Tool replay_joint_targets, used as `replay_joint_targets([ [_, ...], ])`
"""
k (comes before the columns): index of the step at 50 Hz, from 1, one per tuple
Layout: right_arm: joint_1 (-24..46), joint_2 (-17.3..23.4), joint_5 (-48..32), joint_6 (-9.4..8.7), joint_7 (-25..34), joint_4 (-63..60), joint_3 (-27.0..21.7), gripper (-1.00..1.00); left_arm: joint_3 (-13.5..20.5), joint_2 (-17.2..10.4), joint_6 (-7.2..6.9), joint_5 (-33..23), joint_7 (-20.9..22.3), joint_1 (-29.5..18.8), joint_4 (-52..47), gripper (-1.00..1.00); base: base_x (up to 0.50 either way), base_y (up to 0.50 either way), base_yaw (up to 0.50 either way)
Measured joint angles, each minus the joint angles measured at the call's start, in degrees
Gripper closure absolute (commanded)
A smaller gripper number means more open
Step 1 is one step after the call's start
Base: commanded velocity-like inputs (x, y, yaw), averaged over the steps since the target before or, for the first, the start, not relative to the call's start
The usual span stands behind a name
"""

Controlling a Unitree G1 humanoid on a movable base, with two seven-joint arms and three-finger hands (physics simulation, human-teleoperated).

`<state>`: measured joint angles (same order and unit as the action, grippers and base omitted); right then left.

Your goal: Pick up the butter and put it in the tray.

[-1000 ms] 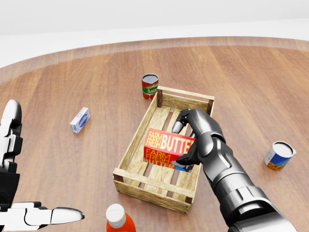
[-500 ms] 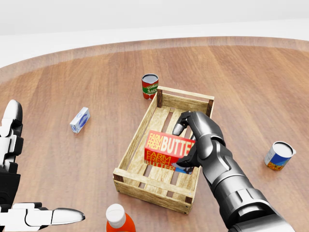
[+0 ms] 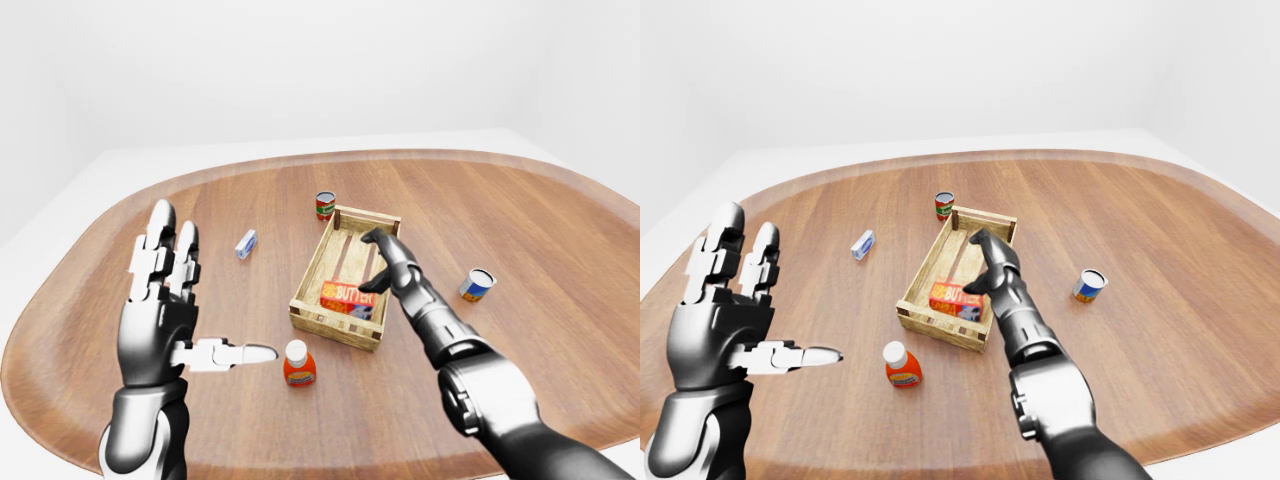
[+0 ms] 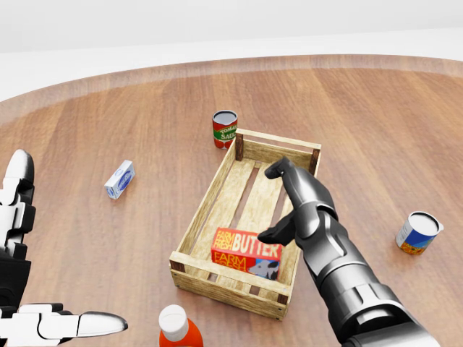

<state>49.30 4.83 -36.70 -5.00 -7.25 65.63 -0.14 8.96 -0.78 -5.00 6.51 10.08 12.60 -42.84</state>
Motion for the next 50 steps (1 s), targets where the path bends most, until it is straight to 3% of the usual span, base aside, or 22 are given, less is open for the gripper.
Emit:
replay_joint_targets([
  [28,1.0,-0.2,1.1,0.00,1.0,-1.0,-0.5,-1.00,-0.1,0.0,0.00,-0.1,0.0,0.1,-0.1,-1.00,0.00,0.00,0.00],
  [37,3.5,0.3,4.3,0.00,4.6,-3.1,-0.7,-1.00,0.0,0.0,0.00,0.0,0.0,0.1,-0.2,-1.00,0.00,0.00,0.00],
  [43,3.9,1.2,8.1,0.00,8.4,-9.7,-0.4,-1.00,-0.1,0.0,0.00,-0.1,0.0,0.0,0.0,-1.00,0.00,0.00,0.00],
  [50,-1.4,1.5,10.1,0.00,14.4,-28.0,1.1,-1.00,-0.2,0.0,0.00,-0.2,0.0,0.1,0.0,-1.00,0.00,0.00,0.00],
])
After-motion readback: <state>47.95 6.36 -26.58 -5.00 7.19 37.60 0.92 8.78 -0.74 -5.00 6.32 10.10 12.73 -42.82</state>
